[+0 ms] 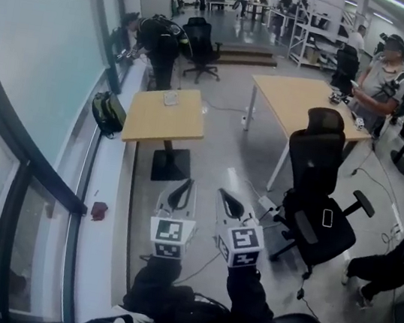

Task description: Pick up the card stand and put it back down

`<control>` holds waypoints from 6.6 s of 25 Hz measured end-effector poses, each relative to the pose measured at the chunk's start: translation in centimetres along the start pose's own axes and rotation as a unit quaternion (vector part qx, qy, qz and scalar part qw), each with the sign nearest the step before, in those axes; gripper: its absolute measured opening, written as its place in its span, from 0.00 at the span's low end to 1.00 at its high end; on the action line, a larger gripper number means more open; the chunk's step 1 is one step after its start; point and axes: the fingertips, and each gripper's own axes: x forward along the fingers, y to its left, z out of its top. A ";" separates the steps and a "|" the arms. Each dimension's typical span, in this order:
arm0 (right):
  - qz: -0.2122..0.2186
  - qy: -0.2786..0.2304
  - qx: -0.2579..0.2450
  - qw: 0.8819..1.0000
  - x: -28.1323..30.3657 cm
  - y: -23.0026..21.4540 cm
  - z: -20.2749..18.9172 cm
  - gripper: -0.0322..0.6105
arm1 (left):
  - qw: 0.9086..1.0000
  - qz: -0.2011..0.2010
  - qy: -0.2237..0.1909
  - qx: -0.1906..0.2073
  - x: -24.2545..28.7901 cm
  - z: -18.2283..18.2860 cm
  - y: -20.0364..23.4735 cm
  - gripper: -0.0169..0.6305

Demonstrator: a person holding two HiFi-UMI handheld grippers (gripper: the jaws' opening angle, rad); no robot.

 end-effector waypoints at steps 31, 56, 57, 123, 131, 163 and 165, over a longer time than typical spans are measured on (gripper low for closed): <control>0.013 -0.008 -0.027 1.000 15.3 -1.4 1.6 0.08 | 1.000 0.017 -0.010 -0.014 13.4 -0.2 9.9 0.06; 0.111 0.005 -0.020 0.994 42.9 2.5 0.7 0.08 | 0.991 0.127 0.016 -0.032 24.5 -4.5 33.5 0.06; 0.117 0.003 -0.020 0.993 43.9 2.1 1.0 0.08 | 0.991 0.132 0.016 -0.030 25.7 -4.2 34.1 0.06; 0.027 0.094 0.020 0.995 94.0 -17.6 -4.1 0.08 | 0.996 0.009 0.062 -0.070 74.1 -12.8 60.2 0.06; 0.033 0.124 0.038 0.991 94.6 -18.8 -7.3 0.08 | 0.993 0.007 0.087 -0.078 75.4 -16.2 60.0 0.06; 0.085 0.256 0.124 0.955 93.5 -16.6 -22.6 0.08 | 0.967 -0.041 0.217 -0.127 69.5 -34.2 58.6 0.06; 0.086 0.264 0.126 0.952 93.3 -16.5 -23.6 0.08 | 0.966 -0.045 0.220 -0.126 69.2 -35.3 58.8 0.06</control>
